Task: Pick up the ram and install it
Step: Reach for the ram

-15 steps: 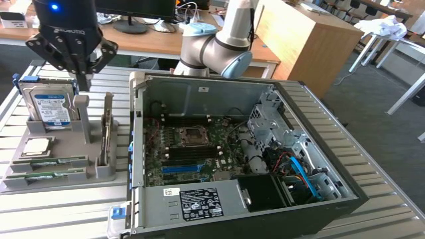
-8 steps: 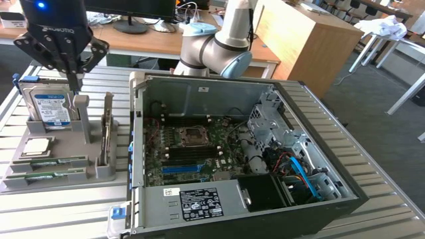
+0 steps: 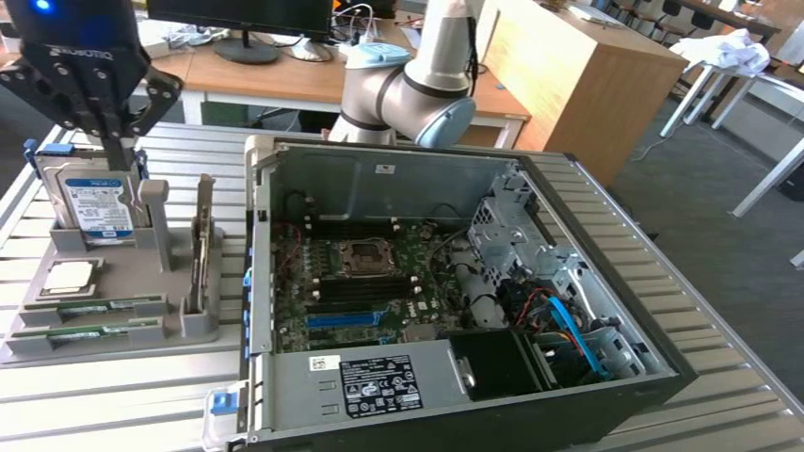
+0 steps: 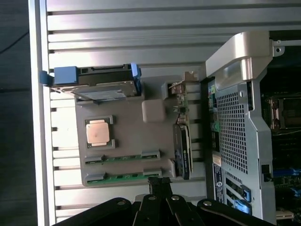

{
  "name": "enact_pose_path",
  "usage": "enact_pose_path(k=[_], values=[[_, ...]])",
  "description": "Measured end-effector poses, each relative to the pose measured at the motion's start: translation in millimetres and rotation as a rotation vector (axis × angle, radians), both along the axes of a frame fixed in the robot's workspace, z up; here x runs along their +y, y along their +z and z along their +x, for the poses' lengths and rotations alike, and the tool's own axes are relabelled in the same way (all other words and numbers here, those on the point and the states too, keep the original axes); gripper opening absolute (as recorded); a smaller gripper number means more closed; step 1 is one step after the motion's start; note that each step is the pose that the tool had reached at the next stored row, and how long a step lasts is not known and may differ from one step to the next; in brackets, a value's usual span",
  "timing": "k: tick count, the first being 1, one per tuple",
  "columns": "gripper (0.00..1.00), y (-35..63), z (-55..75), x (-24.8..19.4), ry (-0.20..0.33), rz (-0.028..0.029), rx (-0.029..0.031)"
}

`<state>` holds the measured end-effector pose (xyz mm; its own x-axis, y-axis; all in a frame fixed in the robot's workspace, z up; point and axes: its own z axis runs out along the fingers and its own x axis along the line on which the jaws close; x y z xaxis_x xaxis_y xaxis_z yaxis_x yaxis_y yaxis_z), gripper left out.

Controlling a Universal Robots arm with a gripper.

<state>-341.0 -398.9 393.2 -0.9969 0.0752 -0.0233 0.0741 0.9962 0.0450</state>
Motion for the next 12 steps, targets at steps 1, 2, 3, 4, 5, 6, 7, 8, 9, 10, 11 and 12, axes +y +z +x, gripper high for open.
enact_pose_path(k=[1, 2, 3, 4, 5, 6, 7, 8, 9, 10, 11, 12], values=[[0.10, 0.0, -2.4, 0.0, 0.000, 0.0000, -0.0001], [0.10, 0.0, -4.7, 0.0, 0.000, 0.0000, -0.0001], [0.10, 0.0, -7.2, 0.0, 0.000, 0.0000, 0.0000], [0.10, -0.1, -9.4, 0.0, 0.000, 0.0000, -0.0001], [0.10, -0.1, -11.7, 0.0, 0.000, 0.0000, -0.0001], [0.10, 0.0, -13.9, 0.0, 0.000, 0.0000, 0.0000], [0.10, 0.0, -16.1, 0.0, 0.000, 0.0000, 0.0000], [0.10, 0.0, -18.3, 0.0, 0.000, 0.0000, 0.0000], [0.10, 0.0, -20.7, 0.0, 0.000, 0.0000, 0.0000], [0.10, 0.0, -22.8, 0.0, 0.000, 0.0000, 0.0000], [0.10, -0.1, -24.9, 0.0, 0.000, 0.0000, -0.0001], [0.10, -0.1, -27.1, 0.0, 0.000, 0.0001, 0.0000]])
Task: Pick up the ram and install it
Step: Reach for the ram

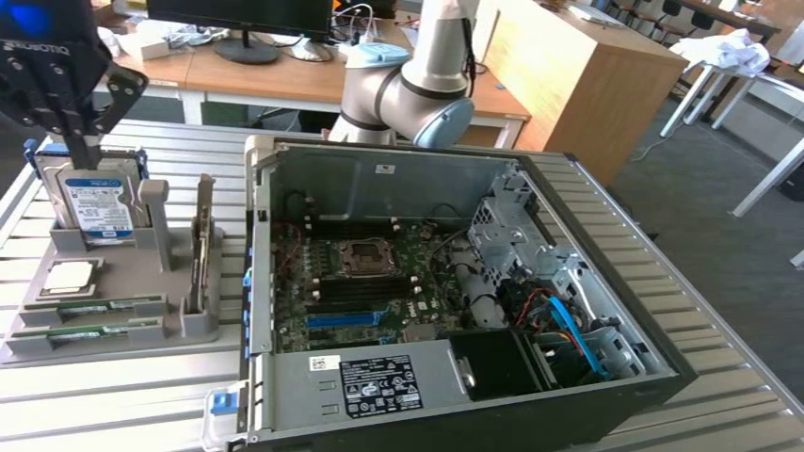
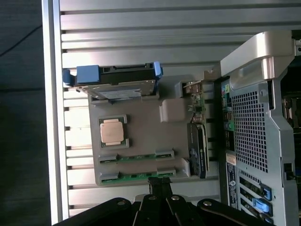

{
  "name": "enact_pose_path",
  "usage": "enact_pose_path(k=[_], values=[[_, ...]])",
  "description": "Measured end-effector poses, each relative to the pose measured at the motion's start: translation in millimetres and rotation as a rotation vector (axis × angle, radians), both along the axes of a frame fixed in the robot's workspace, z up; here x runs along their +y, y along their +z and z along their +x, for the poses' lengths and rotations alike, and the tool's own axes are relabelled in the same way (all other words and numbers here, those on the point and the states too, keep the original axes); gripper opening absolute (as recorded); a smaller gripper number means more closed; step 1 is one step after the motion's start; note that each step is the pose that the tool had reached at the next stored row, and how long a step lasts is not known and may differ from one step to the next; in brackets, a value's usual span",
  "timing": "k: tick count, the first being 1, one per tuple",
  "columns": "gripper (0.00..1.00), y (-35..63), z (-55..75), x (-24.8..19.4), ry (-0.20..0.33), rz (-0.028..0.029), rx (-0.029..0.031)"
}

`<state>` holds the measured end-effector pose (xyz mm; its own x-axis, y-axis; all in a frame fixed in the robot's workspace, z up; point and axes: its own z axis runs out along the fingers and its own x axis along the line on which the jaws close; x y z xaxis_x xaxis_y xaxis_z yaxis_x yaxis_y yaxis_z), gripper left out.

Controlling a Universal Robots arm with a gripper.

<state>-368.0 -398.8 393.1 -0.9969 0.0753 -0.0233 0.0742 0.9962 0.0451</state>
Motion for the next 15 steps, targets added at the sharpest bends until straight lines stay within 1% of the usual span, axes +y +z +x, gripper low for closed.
enact_pose_path(k=[5, 13, 15], values=[[0.10, 0.0, -9.4, 0.0, 0.000, 0.0000, 0.0000], [0.10, 0.0, -10.0, 0.0, 0.000, -0.0001, 0.0000], [0.10, 0.0, -10.1, -0.6, 0.000, 0.0000, 0.0001]])
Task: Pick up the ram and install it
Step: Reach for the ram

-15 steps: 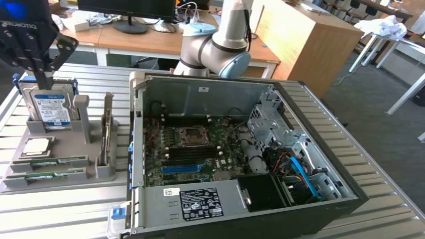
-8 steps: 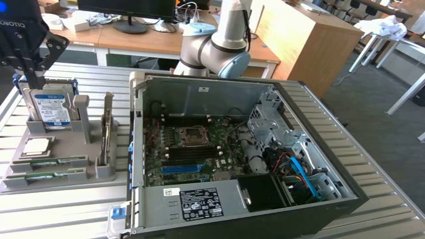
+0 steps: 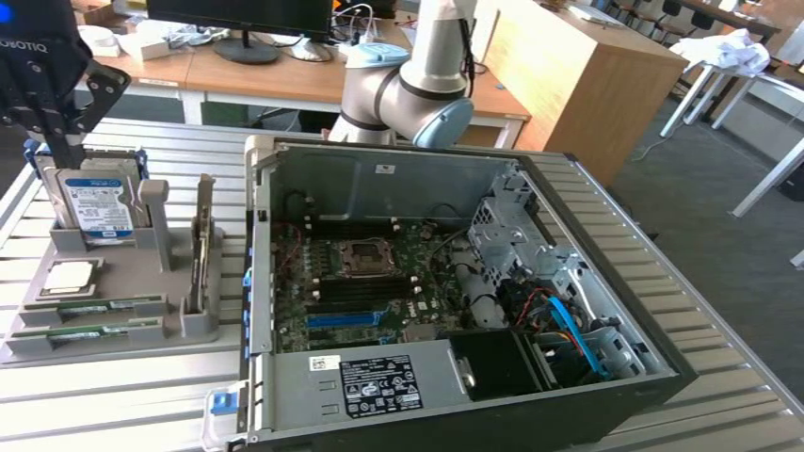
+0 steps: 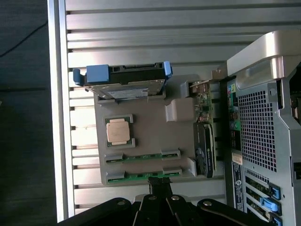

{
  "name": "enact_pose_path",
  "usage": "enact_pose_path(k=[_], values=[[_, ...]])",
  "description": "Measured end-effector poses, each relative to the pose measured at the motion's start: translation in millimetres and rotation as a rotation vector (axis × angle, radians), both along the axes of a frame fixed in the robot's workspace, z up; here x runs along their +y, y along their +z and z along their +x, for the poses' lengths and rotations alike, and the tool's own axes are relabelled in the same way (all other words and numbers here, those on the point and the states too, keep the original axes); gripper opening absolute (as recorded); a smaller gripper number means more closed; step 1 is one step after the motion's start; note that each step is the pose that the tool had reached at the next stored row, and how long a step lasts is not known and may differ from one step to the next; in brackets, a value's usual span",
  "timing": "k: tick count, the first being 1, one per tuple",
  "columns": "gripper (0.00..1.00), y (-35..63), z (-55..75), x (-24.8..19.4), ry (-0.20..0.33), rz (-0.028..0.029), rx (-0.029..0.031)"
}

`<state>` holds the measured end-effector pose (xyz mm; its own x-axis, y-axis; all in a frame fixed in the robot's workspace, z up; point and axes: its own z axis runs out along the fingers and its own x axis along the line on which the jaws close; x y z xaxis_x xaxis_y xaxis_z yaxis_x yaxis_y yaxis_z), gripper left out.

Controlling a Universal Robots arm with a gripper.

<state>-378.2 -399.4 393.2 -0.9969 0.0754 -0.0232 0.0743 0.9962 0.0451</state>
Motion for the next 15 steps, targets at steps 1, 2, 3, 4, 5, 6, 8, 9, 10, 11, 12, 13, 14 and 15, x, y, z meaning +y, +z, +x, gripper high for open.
enact_pose_path(k=[1, 2, 3, 4, 5, 6, 8, 9, 10, 11, 12, 13, 14, 15], values=[[0.10, 0.0, 0.1, -0.7, 0.000, 0.0000, 0.0000], [0.10, 0.0, 0.2, -1.5, 0.000, 0.0000, 0.0000], [0.10, 0.0, 0.1, -2.5, 0.000, 0.0000, -0.0001], [0.10, 0.0, 0.1, -3.6, 0.000, 0.0000, -0.0001], [0.10, 0.0, 0.2, -4.8, 0.000, 0.0000, -0.0001], [0.10, 0.0, 0.2, -5.8, 0.000, 0.0000, 0.0000], [0.10, 0.0, 0.2, -7.9, 0.000, 0.0001, -0.0001], [0.10, 0.0, 0.2, -8.9, 0.000, 0.0000, -0.0001], [0.10, 0.0, 0.2, -10.0, 0.000, 0.0000, -0.0001], [0.10, 0.0, 0.2, -11.0, 0.000, 0.0000, -0.0001], [0.10, 0.0, 0.2, -12.2, 0.000, 0.0000, -0.0001], [0.10, 0.0, 0.2, -13.3, 0.000, 0.0000, 0.0000], [0.10, 0.0, 0.2, -14.5, 0.000, 0.0000, 0.0000], [0.10, 0.0, 0.2, -15.5, 0.000, -0.0001, 0.0000]])
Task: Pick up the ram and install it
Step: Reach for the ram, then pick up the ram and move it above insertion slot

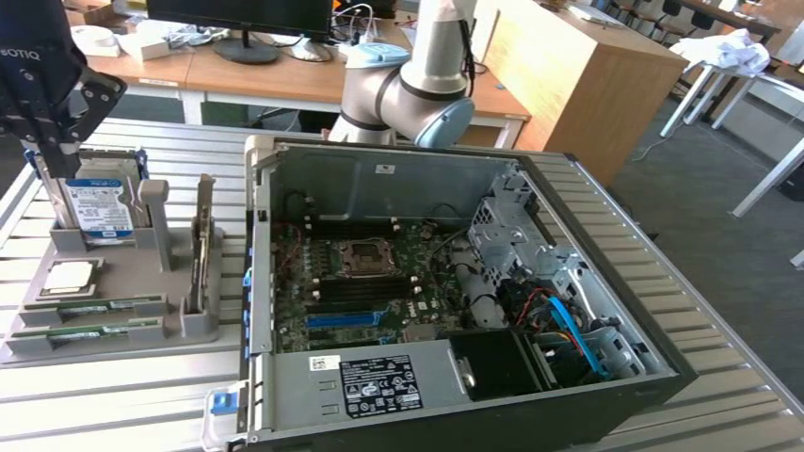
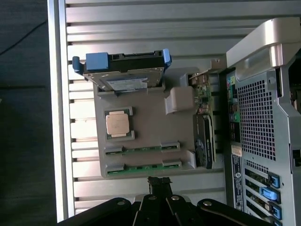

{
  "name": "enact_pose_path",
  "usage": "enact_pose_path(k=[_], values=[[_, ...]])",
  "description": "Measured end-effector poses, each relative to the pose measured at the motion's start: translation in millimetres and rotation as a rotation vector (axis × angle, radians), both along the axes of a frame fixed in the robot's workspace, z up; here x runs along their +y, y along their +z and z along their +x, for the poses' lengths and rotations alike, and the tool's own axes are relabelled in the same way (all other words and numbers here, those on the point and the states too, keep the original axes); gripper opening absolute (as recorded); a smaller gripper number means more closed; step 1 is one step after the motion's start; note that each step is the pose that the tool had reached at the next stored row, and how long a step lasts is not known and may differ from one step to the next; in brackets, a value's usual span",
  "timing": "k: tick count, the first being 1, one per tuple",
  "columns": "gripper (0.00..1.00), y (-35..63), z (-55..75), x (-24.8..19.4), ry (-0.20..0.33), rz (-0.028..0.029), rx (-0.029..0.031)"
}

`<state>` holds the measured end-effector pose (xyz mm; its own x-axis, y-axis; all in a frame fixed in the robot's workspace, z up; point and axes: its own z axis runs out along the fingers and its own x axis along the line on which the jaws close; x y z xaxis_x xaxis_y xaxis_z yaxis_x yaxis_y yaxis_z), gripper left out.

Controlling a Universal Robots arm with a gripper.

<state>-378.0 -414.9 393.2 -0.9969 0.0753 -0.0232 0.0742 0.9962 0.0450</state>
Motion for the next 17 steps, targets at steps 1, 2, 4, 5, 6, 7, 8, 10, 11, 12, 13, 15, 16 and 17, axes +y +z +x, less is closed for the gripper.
enact_pose_path(k=[1, 2, 4, 5, 6, 7, 8, 10, 11, 12, 13, 15, 16, 17], values=[[0.10, 0.0, 0.0, -1.0, 0.000, 0.0001, -0.0001], [0.10, -0.1, 0.0, -2.2, 0.000, 0.0001, -0.0002], [0.10, -0.1, 0.0, -4.0, 0.000, 0.0001, -0.0001], [0.10, 0.0, 0.0, -4.6, 0.000, 0.0001, 0.0000], [0.10, 0.0, 0.0, -4.7, 0.000, 0.0001, -0.0001], [0.10, -0.1, 0.0, -4.7, 0.000, 0.0001, -0.0001], [0.10, -0.1, 0.0, -4.7, 0.000, 0.0001, -0.0001], [0.10, 0.0, 0.0, -4.8, 0.000, 0.0001, -0.0001], [0.10, 0.0, 0.0, -4.8, 0.000, 0.0000, -0.0001], [0.10, 0.0, 0.0, -4.8, 0.000, 0.0001, -0.0001], [0.10, -0.1, 0.0, -4.8, 0.000, 0.0001, -0.0001], [0.10, 0.0, 0.0, -4.8, 0.000, 0.0001, -0.0001], [0.10, -0.1, 0.0, -4.8, 0.000, 0.0001, -0.0001], [0.10, 0.0, 0.0, -4.8, 0.000, 0.0001, -0.0001]])
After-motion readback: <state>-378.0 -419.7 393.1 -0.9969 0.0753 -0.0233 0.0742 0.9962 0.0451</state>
